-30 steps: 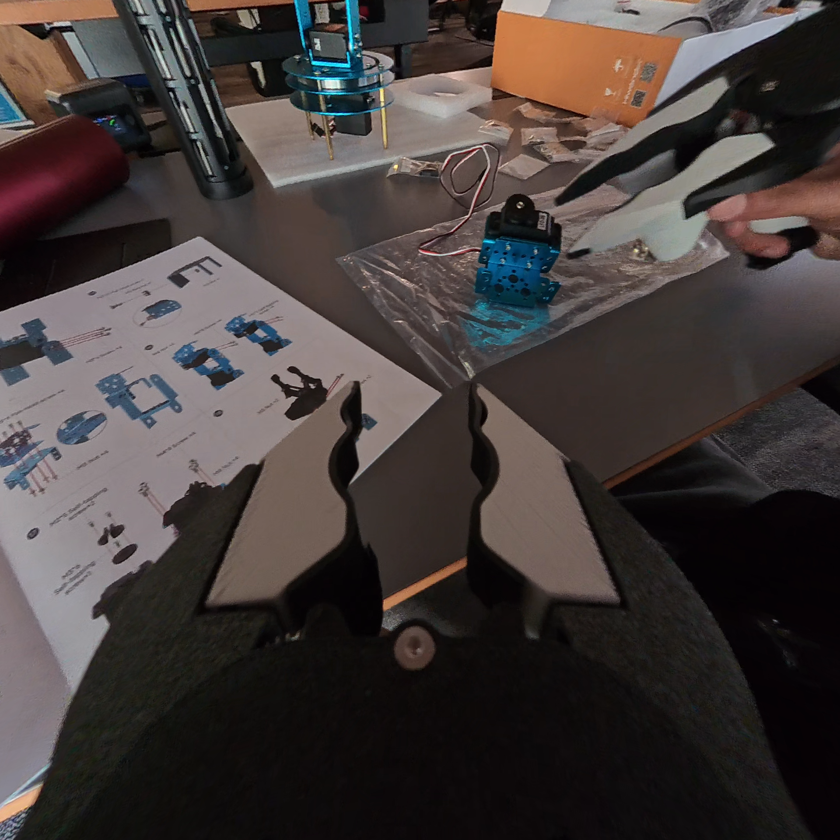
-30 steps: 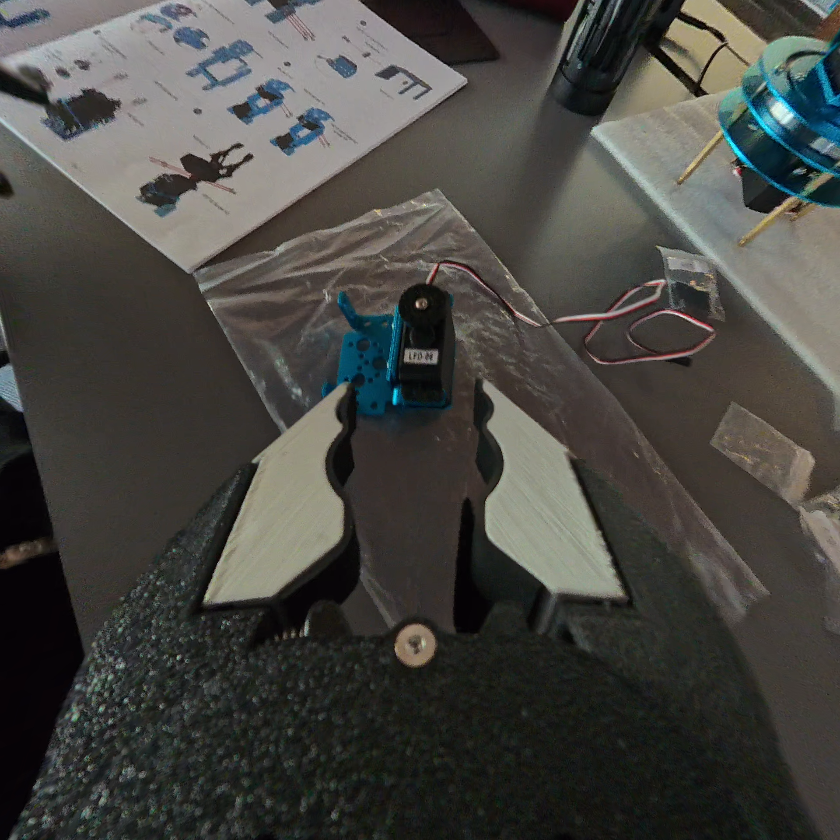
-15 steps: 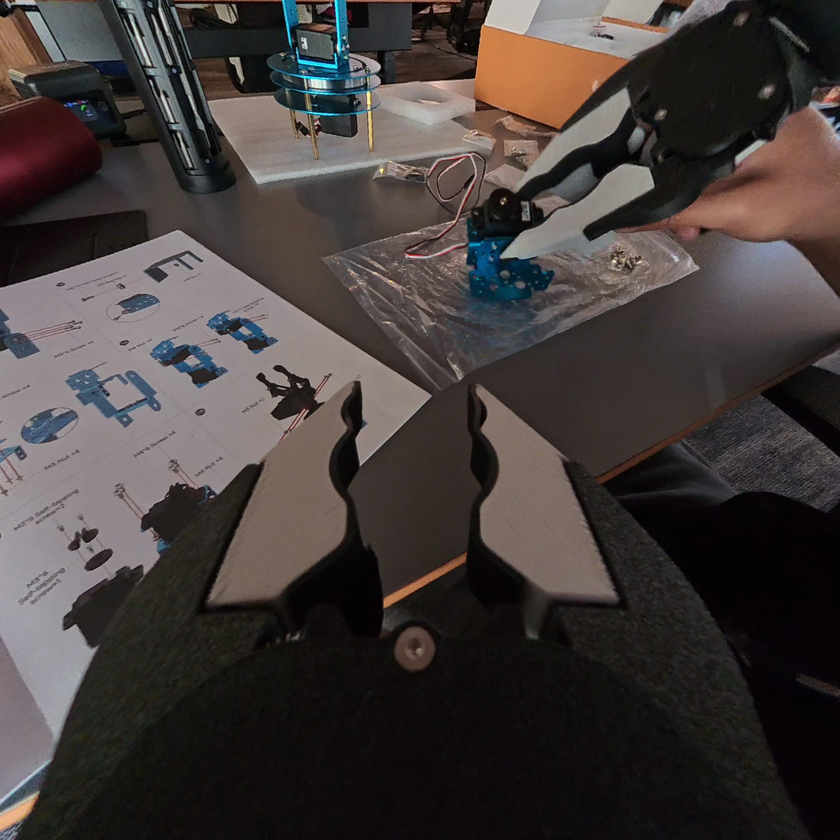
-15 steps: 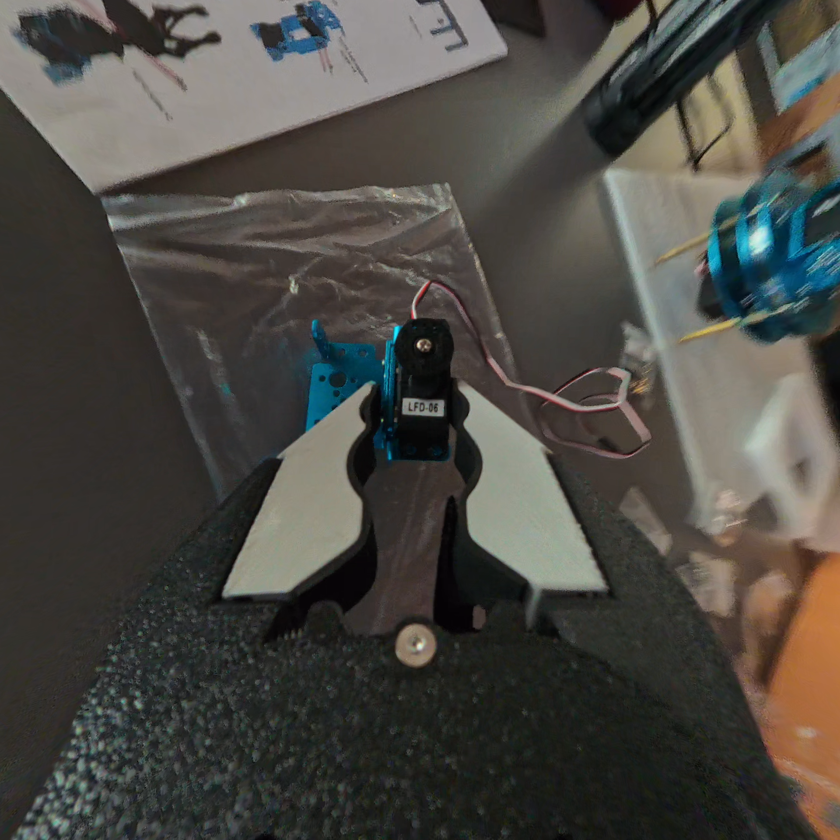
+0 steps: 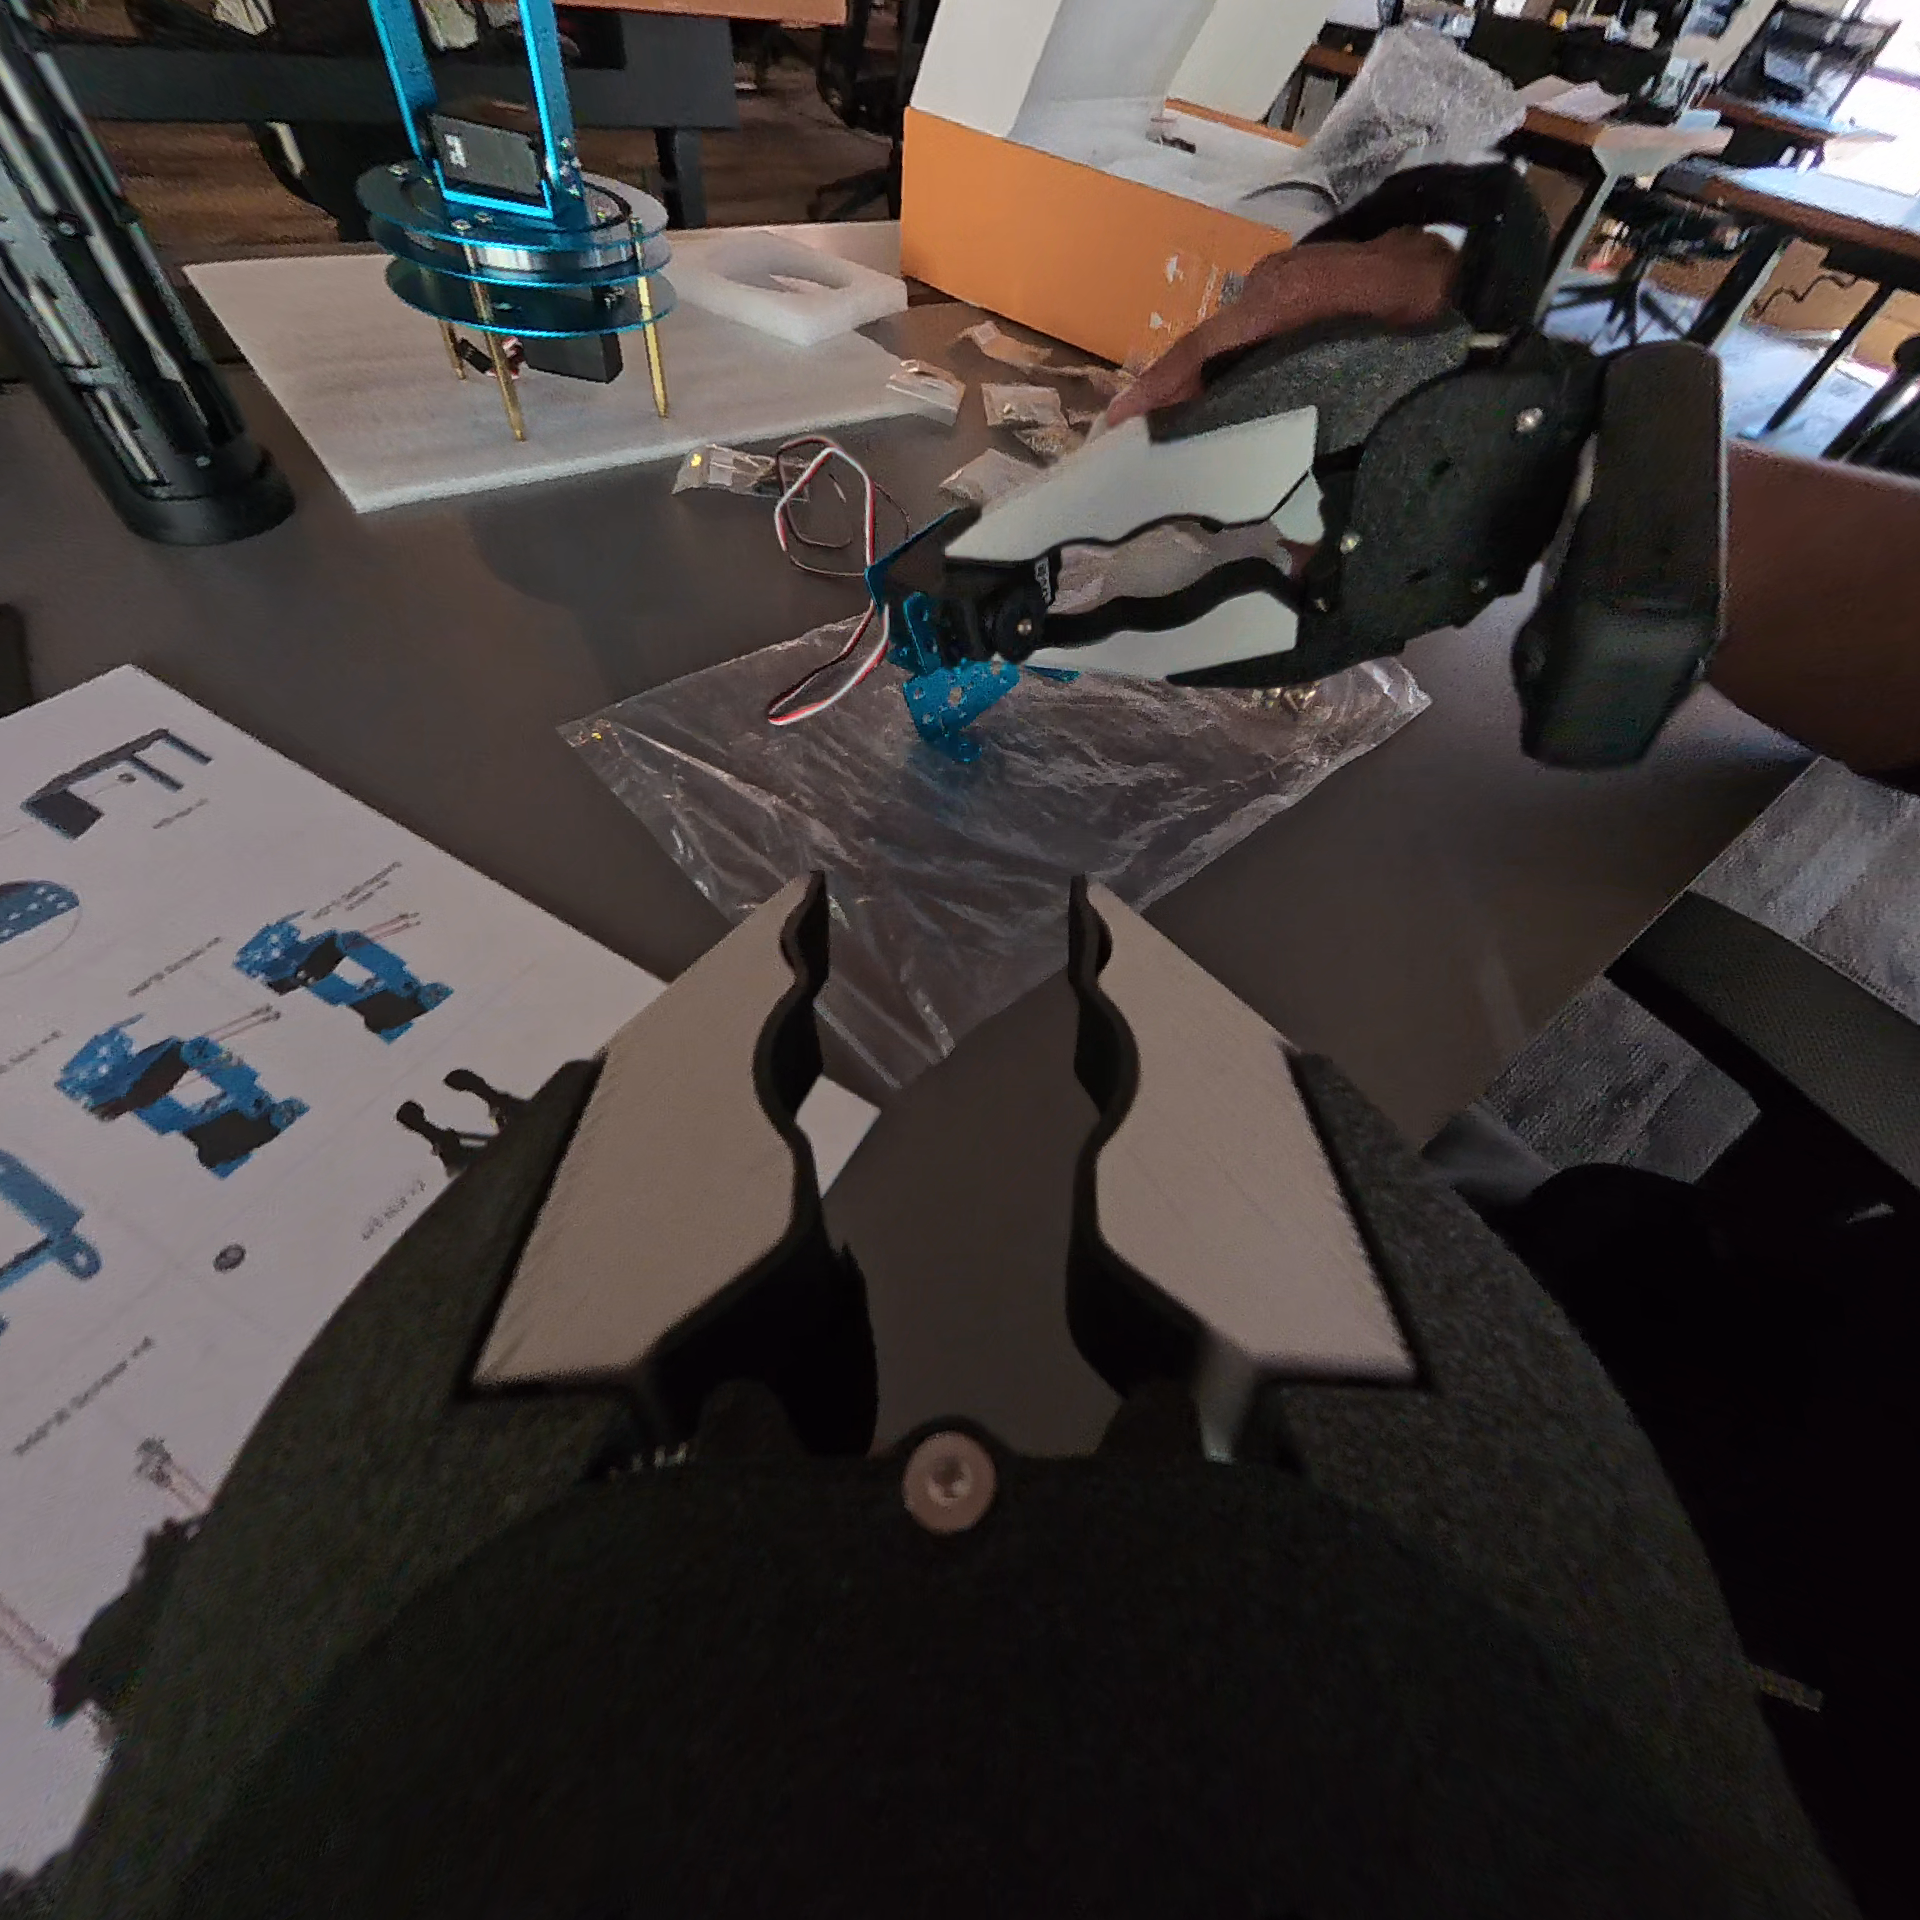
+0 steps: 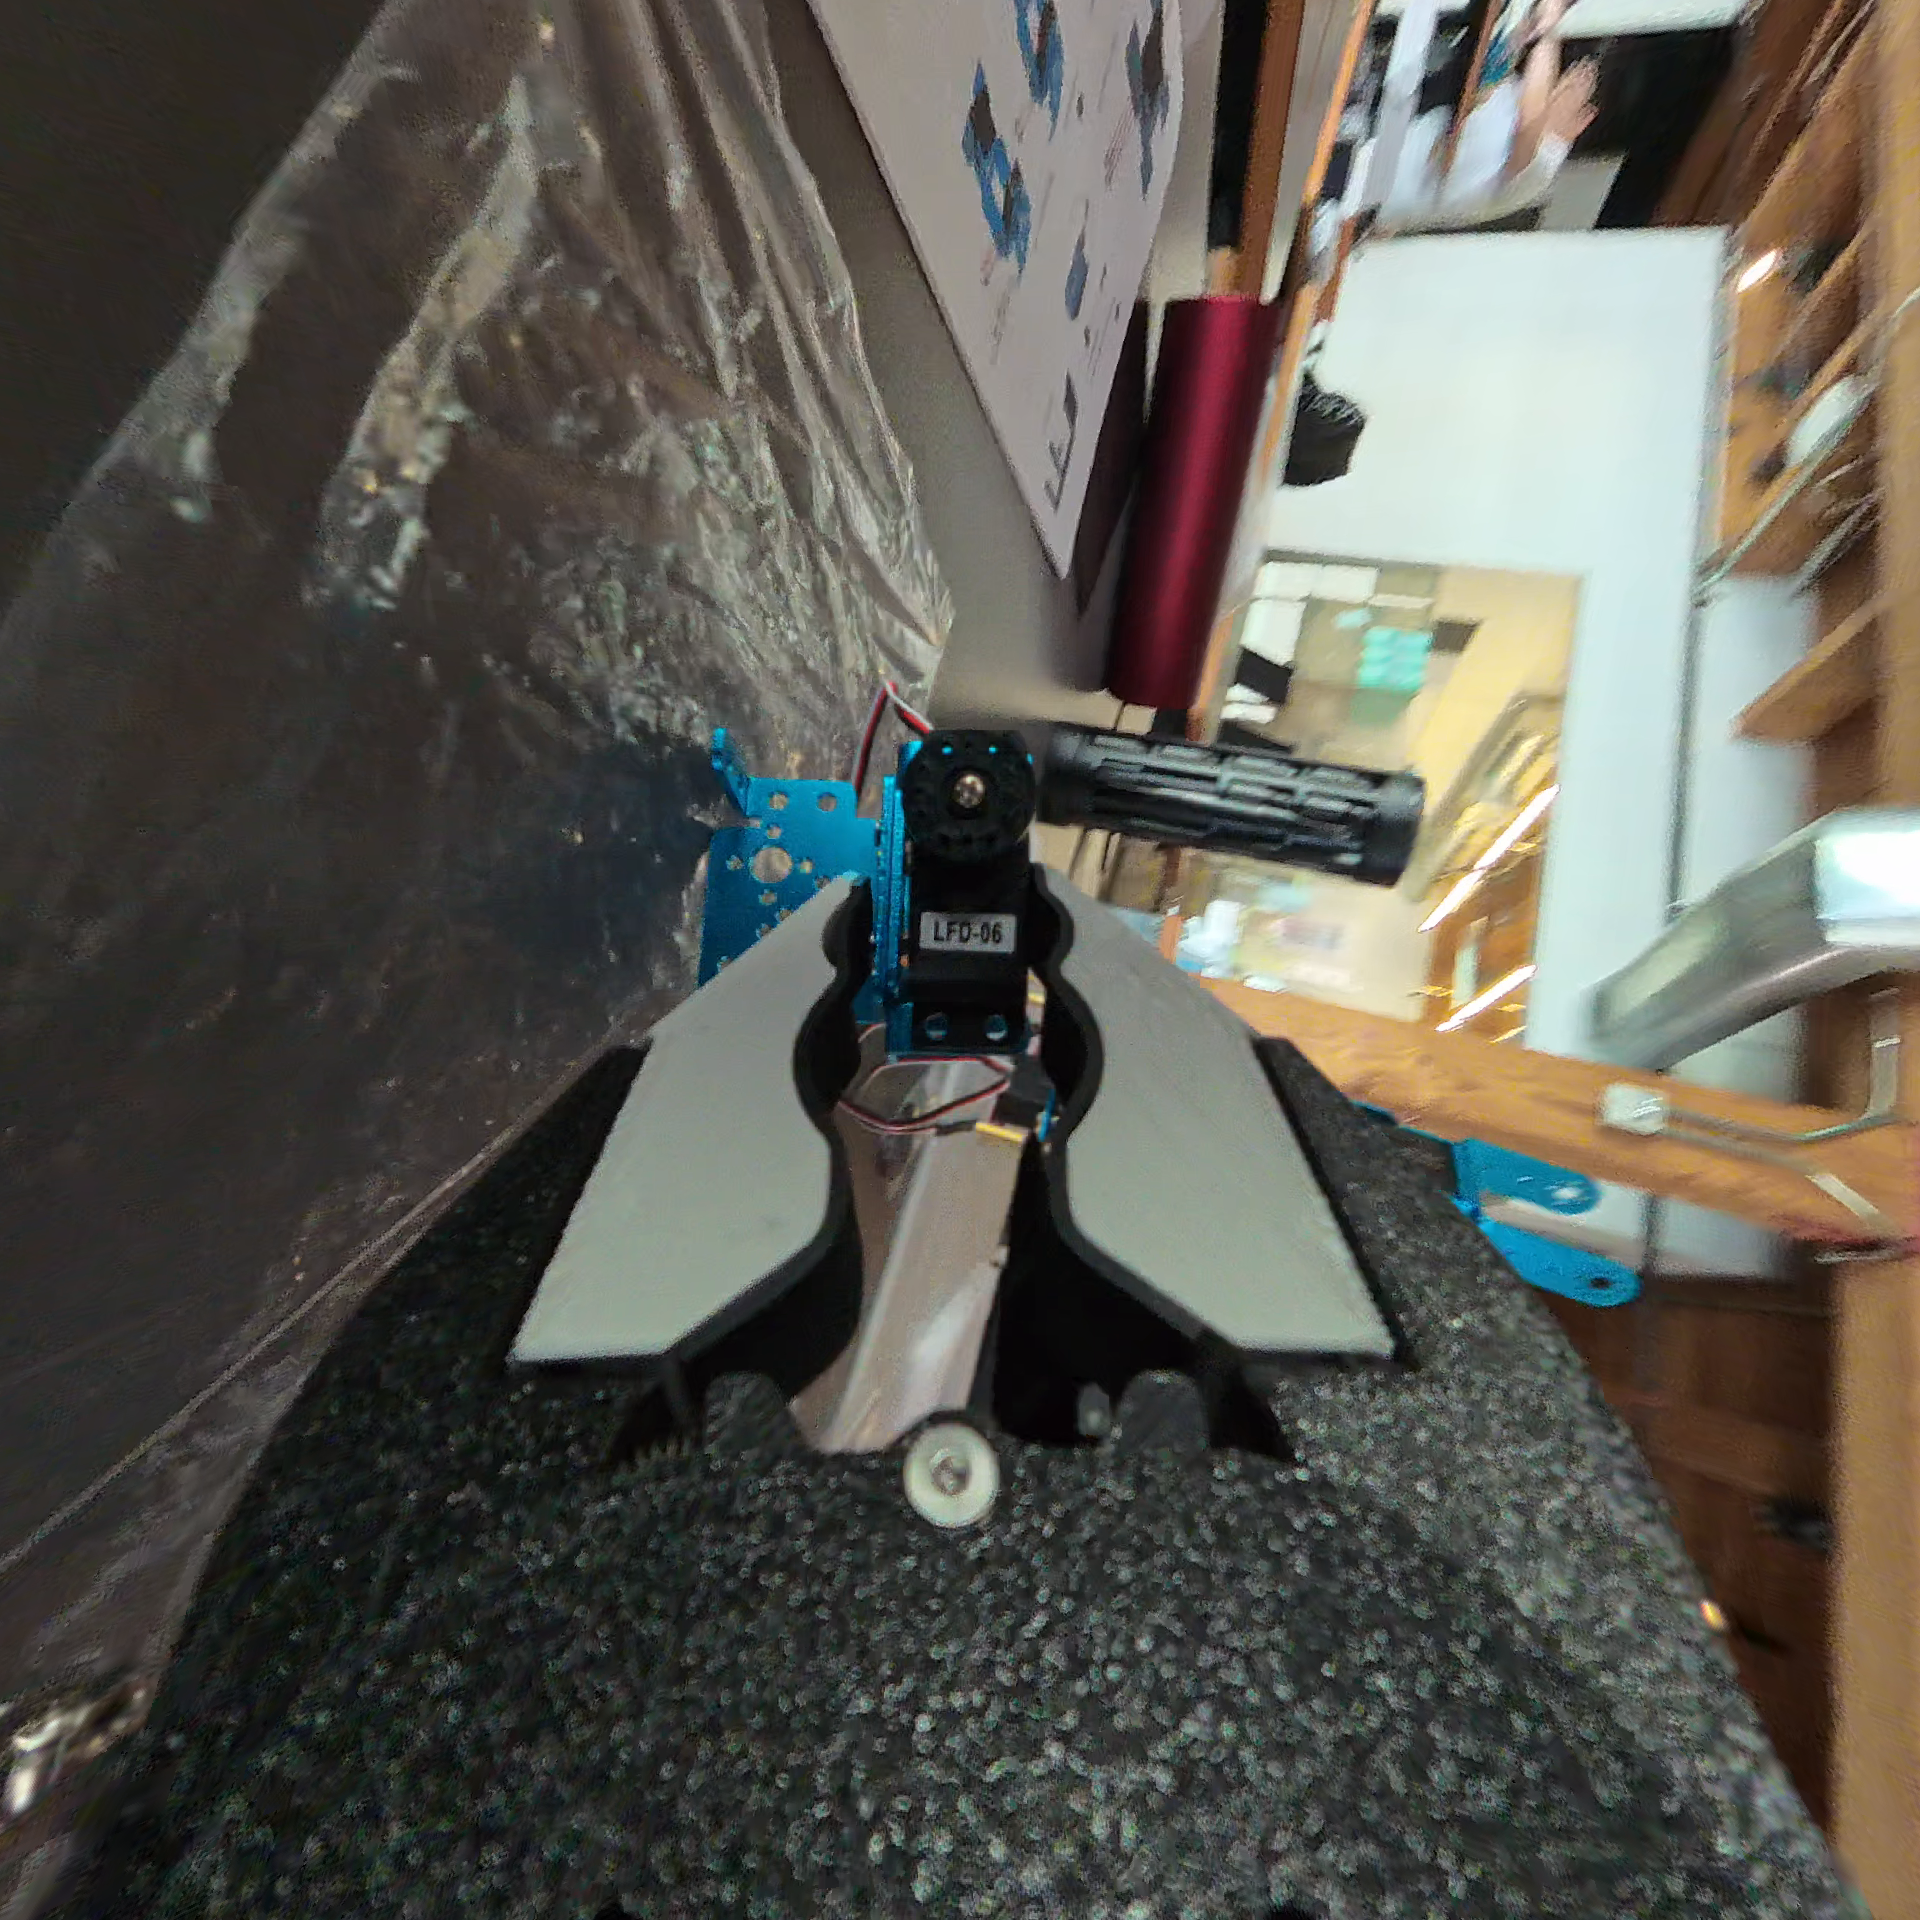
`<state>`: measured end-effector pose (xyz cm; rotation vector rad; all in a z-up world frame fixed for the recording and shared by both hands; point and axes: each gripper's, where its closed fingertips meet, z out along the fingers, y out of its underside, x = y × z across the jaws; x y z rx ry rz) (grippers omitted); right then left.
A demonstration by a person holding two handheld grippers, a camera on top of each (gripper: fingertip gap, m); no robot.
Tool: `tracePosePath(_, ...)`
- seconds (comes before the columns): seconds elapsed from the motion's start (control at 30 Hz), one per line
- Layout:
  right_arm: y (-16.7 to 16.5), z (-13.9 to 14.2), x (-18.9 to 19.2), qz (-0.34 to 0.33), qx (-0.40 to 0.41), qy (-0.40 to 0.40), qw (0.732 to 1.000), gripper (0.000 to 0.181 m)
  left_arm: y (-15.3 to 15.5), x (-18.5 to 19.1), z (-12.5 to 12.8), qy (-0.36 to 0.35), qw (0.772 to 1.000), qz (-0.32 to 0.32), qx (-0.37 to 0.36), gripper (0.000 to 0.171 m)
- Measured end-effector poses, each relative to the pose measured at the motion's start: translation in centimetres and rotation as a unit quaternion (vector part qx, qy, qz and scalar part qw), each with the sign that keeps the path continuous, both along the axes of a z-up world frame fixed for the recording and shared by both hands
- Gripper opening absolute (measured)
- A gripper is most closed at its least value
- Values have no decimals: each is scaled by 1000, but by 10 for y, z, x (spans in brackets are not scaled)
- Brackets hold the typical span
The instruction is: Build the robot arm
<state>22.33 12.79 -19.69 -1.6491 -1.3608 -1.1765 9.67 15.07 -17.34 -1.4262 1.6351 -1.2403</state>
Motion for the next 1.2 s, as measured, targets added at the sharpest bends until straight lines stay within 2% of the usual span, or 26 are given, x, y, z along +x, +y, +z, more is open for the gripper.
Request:
tracePosePath(0.07, -2, 0, -3, 15, 21, -15, 1000, 29, -1, 10, 1, 8, 1000, -15, 18, 46)
tracePosePath(0.2, -7, -1, 1, -1, 46, 7, 999, 29, -6, 39, 9, 17, 996, -72, 53, 48)
tracePosePath(0.4, -11, -1, 0, 15, 65, -4, 998, 29, -27, 94, 2, 49, 974, -190, 111, 70)
tracePosePath(0.47, -13, -1, 1, 24, 72, -9, 997, 29, -36, 106, -5, 67, 965, -233, 96, 72)
tracePosePath(0.57, -15, -1, 3, 22, 81, -4, 996, 29, -50, 115, -19, 99, 951, -285, 66, 88)
tracePosePath(0.67, -16, -1, 4, 18, 91, 2, 996, 29, -60, 122, -32, 116, 943, -307, 53, 87)
tracePosePath(0.73, -17, -1, 6, 9, 92, 7, 996, 29, -63, 127, -36, 112, 945, -302, 49, 87)
tracePosePath(0.83, -18, -3, 10, -11, 82, 33, 996, 30, -56, 136, -36, 103, 954, -276, 49, 63)
tracePosePath(0.93, -18, -4, 15, -33, 79, 45, 995, 31, -56, 138, -36, 100, 957, -270, 27, 63)
tracePosePath(1.0, -19, -5, 20, -54, 74, 61, 994, 42, -55, 138, -36, 101, 958, -268, 20, 63)
tracePosePath(1.1, -26, -6, 24, -81, 56, 115, 988, 59, -54, 139, -35, 103, 959, -263, 1, 63)
tracePosePath(1.2, -34, -9, 21, -101, 16, 222, 970, 67, -52, 140, -35, 102, 961, -258, -12, 63)
